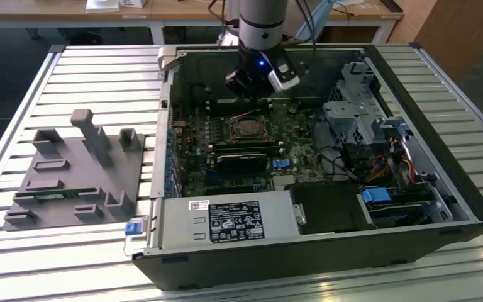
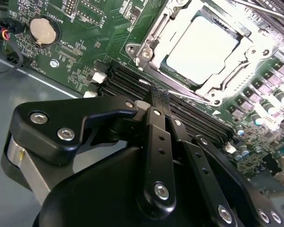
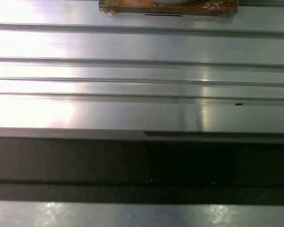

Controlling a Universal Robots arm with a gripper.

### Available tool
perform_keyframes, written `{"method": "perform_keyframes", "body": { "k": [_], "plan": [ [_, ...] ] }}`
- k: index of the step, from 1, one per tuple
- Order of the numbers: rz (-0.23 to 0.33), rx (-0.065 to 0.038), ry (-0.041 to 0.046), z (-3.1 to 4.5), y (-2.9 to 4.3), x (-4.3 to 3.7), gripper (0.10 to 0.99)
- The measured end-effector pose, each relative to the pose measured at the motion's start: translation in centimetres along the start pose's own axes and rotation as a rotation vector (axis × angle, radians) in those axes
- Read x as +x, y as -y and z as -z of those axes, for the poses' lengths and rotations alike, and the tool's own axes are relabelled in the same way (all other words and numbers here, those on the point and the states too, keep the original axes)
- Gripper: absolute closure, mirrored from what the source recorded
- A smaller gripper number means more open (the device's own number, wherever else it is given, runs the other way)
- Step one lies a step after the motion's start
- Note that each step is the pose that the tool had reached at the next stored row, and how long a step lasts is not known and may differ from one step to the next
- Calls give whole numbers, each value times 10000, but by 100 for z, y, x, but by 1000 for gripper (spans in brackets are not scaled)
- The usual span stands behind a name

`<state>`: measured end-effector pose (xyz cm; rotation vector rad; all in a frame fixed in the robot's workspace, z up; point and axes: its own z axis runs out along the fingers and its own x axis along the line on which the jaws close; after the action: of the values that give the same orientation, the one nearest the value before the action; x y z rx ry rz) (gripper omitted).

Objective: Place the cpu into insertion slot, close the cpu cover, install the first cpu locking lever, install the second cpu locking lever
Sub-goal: 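Install the first cpu locking lever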

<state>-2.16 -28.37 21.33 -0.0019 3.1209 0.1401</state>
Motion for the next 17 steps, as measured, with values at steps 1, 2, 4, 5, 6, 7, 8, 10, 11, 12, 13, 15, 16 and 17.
{"method": "perform_keyframes", "body": {
  "k": [1, 2, 4, 5, 6, 7, 8, 10, 11, 12, 13, 15, 16, 17],
  "plan": [
    [0, 0, 0, -10, 1, -3, 980],
    [0, 0, 0, -20, 2, -7, 980],
    [0, -1, 0, -38, 3, -13, 980],
    [0, -1, 1, -47, 4, -15, 980],
    [0, -1, 1, -55, 5, -17, 980],
    [-1, 0, 1, -63, 5, -18, 980],
    [0, 1, 1, -70, 6, -19, 980],
    [-1, 5, 0, -83, 7, -21, 980],
    [0, 12, 0, -89, 8, -21, 980],
    [0, 20, 1, -94, 8, -22, 980],
    [1, 33, 0, -97, 9, -22, 980],
    [3, 68, 0, -101, 9, -24, 980],
    [2, 82, 0, -106, 9, -24, 980],
    [2, 90, 0, -111, 10, -24, 980]
  ]
}}
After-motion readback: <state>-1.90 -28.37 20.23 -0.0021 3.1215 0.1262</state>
